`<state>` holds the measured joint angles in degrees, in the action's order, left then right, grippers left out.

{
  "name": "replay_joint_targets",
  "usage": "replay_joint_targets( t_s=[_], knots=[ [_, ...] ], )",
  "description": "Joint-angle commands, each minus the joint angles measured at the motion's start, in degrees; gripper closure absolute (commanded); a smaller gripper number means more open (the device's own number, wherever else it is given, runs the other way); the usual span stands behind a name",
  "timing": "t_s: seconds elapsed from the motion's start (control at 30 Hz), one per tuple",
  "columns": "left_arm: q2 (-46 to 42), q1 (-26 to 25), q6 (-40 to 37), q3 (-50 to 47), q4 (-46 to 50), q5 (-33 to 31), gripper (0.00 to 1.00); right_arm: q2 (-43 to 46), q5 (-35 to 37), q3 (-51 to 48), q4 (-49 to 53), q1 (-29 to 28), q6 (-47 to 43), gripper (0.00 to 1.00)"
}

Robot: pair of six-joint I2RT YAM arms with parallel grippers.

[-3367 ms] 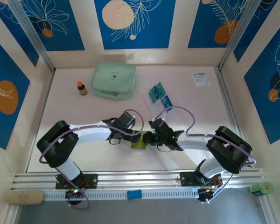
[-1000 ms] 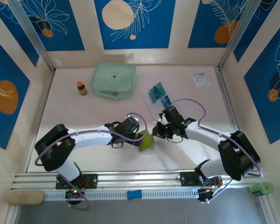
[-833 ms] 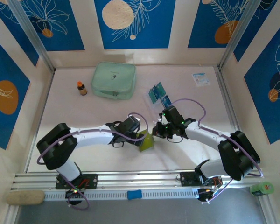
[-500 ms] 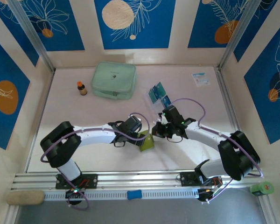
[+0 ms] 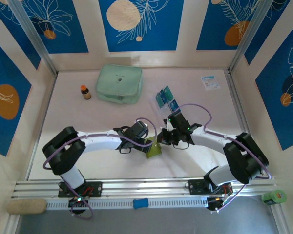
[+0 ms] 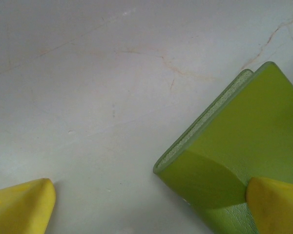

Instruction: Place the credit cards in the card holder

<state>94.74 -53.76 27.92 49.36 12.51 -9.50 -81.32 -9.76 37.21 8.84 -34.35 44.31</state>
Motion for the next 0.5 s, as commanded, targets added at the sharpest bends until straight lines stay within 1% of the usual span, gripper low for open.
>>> replay_joint_targets(
  t_s=[0.0, 0.47],
  knots=[
    [1.9, 0.2, -0.8, -0.1, 2.3, -0.8, 0.0, -0.9, -2.3, -1.1, -1.6, -0.8, -0.1, 1.0],
    [2.3, 0.2, -0.8, -0.2, 2.1, -0.6, 0.0, -1.7, -1.6, -3.7, -3.2, -1.8, 0.9, 1.0]
  ],
)
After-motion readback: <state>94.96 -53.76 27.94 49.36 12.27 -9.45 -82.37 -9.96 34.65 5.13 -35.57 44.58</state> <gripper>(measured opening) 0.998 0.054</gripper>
